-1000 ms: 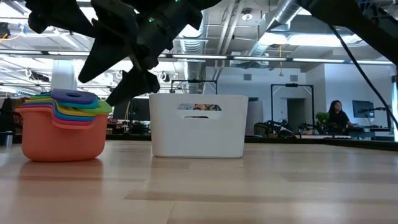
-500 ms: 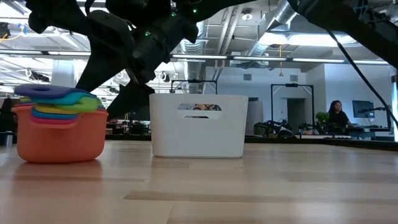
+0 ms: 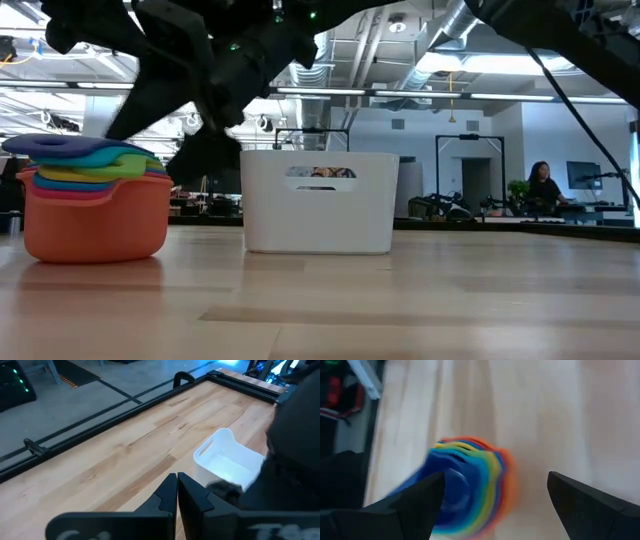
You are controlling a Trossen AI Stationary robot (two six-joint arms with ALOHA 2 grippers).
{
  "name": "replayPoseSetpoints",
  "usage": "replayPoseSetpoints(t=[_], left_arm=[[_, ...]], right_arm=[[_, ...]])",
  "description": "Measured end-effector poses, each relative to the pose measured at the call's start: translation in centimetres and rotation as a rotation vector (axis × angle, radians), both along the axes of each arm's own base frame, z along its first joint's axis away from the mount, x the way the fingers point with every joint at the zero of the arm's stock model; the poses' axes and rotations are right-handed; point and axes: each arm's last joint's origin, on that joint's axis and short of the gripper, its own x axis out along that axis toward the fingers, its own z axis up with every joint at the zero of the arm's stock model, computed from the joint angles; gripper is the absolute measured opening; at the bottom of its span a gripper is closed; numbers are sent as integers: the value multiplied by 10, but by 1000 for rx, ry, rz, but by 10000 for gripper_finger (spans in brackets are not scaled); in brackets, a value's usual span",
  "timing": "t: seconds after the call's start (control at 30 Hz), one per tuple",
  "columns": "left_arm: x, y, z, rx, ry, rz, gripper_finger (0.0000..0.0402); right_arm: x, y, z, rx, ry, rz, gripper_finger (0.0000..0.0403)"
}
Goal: Nest measuring cups in basket
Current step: Stack the dark blue nest measuring cup into the blue nest measuring cup
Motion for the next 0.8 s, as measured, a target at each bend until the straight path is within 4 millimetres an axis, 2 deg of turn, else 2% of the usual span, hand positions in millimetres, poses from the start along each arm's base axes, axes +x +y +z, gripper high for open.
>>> replayPoseSetpoints(t=[0.13,0.3,0.8], left_arm=[[0,0,0,1,2,0,0],[0,0,0,2,4,-1,0],[0,0,0,3,4,0,0]], right_arm=[[3,10,-17,11,17,26,373],[5,15,-10,5,-40,40,373],[2,13,-18,-2,3,45,322]])
